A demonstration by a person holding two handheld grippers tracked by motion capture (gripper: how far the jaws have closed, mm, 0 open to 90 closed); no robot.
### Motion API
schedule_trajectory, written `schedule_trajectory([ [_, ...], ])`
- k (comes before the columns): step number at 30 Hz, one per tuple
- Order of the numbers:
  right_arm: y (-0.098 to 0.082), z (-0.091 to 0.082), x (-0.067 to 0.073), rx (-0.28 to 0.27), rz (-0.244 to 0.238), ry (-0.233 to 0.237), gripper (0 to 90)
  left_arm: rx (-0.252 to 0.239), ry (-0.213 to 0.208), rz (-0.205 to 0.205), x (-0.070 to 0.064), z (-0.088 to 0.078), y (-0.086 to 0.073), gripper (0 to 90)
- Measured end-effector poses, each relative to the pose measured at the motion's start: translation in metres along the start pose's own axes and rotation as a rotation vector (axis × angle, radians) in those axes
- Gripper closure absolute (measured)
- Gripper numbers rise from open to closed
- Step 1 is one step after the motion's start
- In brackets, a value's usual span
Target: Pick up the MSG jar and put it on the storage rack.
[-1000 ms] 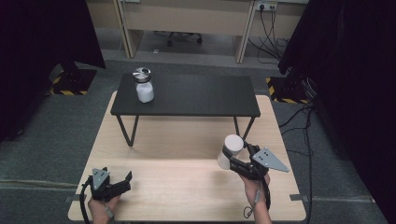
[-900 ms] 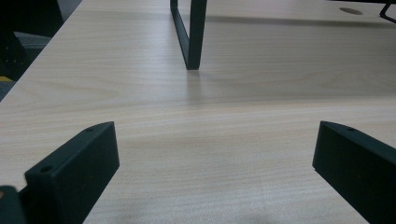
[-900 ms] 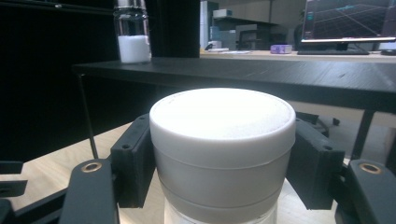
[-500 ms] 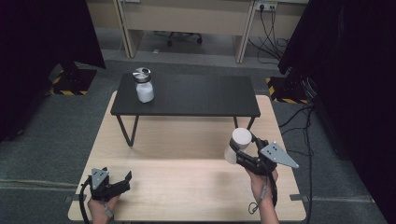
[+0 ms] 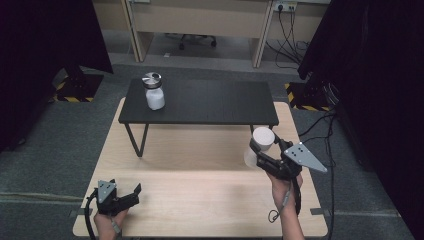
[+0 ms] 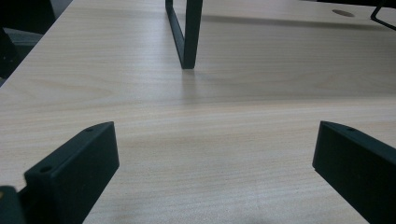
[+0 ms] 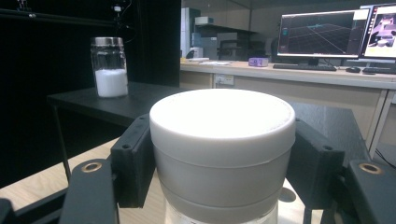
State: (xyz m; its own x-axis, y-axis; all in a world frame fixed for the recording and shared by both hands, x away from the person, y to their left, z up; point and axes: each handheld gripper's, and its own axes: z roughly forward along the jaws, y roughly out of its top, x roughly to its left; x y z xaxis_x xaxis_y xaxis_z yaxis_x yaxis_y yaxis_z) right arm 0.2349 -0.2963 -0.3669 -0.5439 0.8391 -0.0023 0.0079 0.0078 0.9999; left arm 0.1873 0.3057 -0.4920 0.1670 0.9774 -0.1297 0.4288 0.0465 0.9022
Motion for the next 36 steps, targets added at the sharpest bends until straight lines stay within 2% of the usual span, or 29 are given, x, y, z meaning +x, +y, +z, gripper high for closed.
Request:
schedule_trajectory([
  [8,0.014,0.006,-0.001,-0.012,0.0,-0.009,33.8,0.003,-0.005,0.006,0.0,-0.001,0.0,0.0],
  [12,0.022,0.009,-0.002,-0.014,0.017,-0.018,33.8,0.002,-0.01,0.008,0.001,-0.001,-0.001,0.0],
  [15,0.027,0.011,-0.003,-0.01,0.008,-0.028,33.8,0.001,-0.009,0.008,0.001,-0.002,-0.001,0.0],
  [23,0.037,0.017,-0.006,-0.018,0.01,-0.037,33.8,-0.004,-0.005,-0.003,0.001,-0.002,-0.002,0.0],
  [36,0.052,0.025,-0.014,-0.042,0.005,-0.048,33.8,-0.002,-0.007,0.003,0.001,-0.001,-0.001,0.0],
])
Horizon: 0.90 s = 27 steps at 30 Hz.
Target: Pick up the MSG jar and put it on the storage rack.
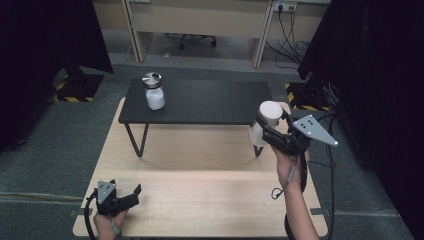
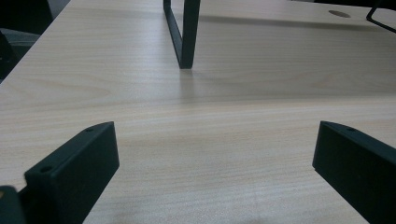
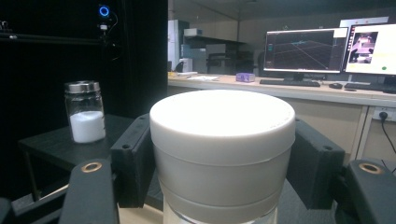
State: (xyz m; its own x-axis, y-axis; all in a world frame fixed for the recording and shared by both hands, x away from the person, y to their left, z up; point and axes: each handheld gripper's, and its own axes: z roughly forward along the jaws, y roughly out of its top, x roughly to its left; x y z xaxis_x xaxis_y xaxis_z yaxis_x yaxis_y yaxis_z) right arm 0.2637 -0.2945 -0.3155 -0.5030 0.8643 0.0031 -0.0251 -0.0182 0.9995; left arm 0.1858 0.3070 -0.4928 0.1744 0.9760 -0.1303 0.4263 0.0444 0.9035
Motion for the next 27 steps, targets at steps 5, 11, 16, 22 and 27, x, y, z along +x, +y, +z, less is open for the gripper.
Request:
schedule_trajectory([
  [5,0.0,0.004,-0.005,-0.012,0.013,-0.002,33.8,0.002,-0.001,0.0,0.001,0.0,0.0,0.0],
  [11,0.002,0.011,-0.009,-0.016,0.013,-0.014,33.8,0.001,0.0,-0.001,0.0,0.0,0.0,0.0],
  [16,0.004,0.018,-0.008,-0.011,-0.001,-0.026,33.8,0.001,0.004,-0.002,-0.001,0.001,0.0,0.0],
  [22,0.007,0.025,-0.001,-0.018,-0.019,-0.065,33.8,0.006,0.004,0.005,-0.001,0.001,0.001,0.0],
  [27,0.01,0.035,0.006,-0.008,-0.032,-0.097,33.8,0.005,0.005,0.001,-0.001,0.001,0.001,0.0],
])
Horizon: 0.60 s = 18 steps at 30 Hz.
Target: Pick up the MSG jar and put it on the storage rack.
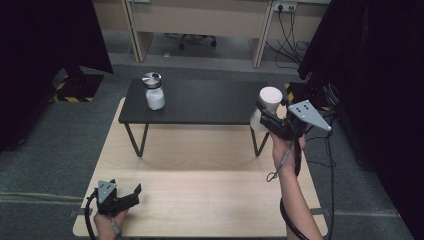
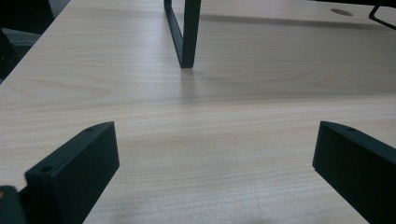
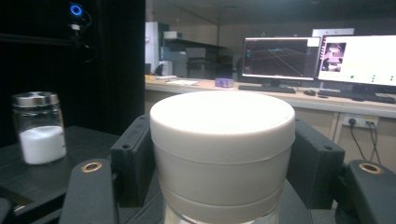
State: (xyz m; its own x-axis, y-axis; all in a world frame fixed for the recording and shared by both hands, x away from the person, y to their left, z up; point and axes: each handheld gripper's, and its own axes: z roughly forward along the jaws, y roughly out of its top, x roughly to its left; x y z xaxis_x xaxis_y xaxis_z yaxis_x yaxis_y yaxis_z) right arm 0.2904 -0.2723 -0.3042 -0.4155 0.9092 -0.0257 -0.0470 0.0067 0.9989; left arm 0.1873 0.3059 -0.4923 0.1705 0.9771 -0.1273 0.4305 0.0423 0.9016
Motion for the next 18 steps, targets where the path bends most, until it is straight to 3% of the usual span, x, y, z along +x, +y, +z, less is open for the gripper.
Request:
schedule_trajectory([
  [18,-0.001,0.027,0.009,0.009,0.021,-0.062,33.8,-0.003,0.0,0.001,0.0,0.0,0.0,0.0],
])
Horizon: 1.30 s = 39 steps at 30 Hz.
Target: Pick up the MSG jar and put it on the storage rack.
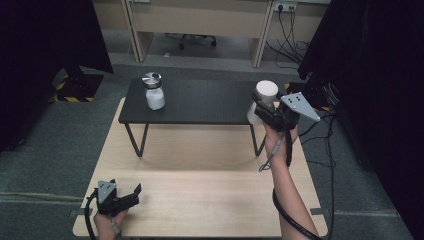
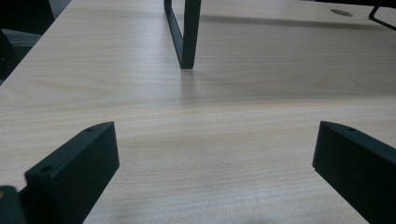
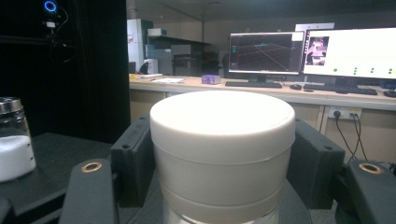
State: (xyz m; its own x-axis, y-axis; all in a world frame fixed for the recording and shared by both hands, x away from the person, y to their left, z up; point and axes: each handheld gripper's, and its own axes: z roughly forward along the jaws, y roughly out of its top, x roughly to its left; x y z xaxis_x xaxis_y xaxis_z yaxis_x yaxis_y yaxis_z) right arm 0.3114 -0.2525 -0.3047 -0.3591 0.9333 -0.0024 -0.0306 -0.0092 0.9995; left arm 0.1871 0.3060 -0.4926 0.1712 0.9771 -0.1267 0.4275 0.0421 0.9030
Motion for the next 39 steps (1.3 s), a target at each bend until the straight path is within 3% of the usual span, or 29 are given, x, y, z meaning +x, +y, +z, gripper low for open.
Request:
schedule_trajectory([
  [7,-0.002,0.008,0.002,-0.004,0.014,-0.02,33.7,-0.004,0.002,-0.002,0.0,0.0,0.0,0.0],
  [20,-0.001,0.025,0.011,0.019,-0.001,-0.076,33.7,-0.002,0.008,0.003,-0.001,0.0,0.0,0.0],
  [39,-0.006,0.039,0.009,0.004,0.011,-0.084,33.7,-0.011,0.015,-0.004,-0.001,-0.001,-0.001,0.0],
])
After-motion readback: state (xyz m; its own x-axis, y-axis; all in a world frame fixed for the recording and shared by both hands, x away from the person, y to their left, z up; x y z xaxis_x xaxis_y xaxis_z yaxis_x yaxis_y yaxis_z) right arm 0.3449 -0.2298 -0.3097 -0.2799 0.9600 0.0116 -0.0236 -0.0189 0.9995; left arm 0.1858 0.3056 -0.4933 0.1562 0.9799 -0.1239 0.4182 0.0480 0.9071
